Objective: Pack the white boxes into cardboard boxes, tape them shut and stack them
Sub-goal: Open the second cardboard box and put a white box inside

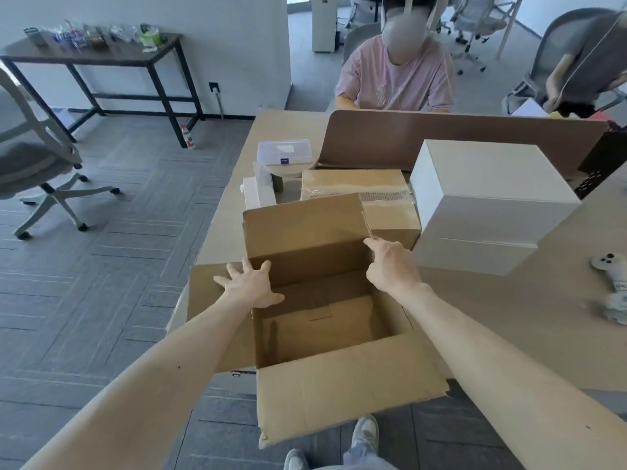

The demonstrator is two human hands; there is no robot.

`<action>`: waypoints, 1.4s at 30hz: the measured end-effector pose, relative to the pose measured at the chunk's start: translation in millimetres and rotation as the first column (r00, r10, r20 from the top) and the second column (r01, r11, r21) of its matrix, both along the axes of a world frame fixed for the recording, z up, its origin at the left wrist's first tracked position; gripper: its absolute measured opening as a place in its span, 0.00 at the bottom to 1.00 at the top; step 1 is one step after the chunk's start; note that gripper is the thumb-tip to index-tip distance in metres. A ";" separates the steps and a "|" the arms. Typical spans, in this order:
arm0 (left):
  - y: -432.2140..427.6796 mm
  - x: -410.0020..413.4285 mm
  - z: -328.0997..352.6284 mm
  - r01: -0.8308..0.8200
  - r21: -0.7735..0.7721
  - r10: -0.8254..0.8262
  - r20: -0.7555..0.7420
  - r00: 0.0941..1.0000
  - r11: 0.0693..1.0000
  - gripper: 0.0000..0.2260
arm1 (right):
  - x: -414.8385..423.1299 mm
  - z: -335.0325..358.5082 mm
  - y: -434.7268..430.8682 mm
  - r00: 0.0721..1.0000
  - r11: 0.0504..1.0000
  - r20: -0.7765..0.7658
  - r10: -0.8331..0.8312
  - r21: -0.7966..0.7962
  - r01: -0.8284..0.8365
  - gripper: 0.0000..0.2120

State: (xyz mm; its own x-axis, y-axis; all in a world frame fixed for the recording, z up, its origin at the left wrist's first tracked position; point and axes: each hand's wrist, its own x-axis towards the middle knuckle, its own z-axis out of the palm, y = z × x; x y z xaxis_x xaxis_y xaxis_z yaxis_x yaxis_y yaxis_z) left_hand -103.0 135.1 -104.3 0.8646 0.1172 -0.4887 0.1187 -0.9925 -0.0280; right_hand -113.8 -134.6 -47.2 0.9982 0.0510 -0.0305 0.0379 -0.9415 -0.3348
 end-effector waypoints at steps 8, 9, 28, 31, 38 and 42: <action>30.0 -9.0 -33.9 0.073 -0.056 -0.067 0.105 0.992 0.996 0.41 | 1.0 -0.5 -41.4 0.970 0.970 0.076 -0.233 0.088 0.226 0.23; 30.2 -9.3 -35.7 0.050 -0.116 -0.039 0.090 0.995 0.992 0.42 | 3.4 -1.3 -51.9 0.967 0.969 0.062 -0.247 0.049 0.244 0.23; 18.1 9.6 -55.4 0.031 -0.315 0.027 0.178 0.984 0.949 0.53 | -24.6 -96.2 -43.9 0.864 0.942 -0.430 -0.262 0.082 0.326 0.24; 15.6 20.4 -54.7 0.076 -0.347 -0.005 0.200 0.980 0.935 0.54 | -22.6 -96.1 -50.8 0.891 0.936 -0.333 -0.310 0.057 0.347 0.15; -4.3 51.9 -49.1 0.197 -0.339 -0.086 0.316 0.945 0.920 0.52 | -18.1 -87.8 -66.2 0.862 0.881 -0.230 -0.452 0.038 0.472 0.18; -18.0 54.9 -46.7 0.214 -0.320 -0.114 0.304 0.946 0.923 0.46 | -19.8 -92.2 -75.7 0.832 0.861 -0.261 -0.489 0.011 0.509 0.20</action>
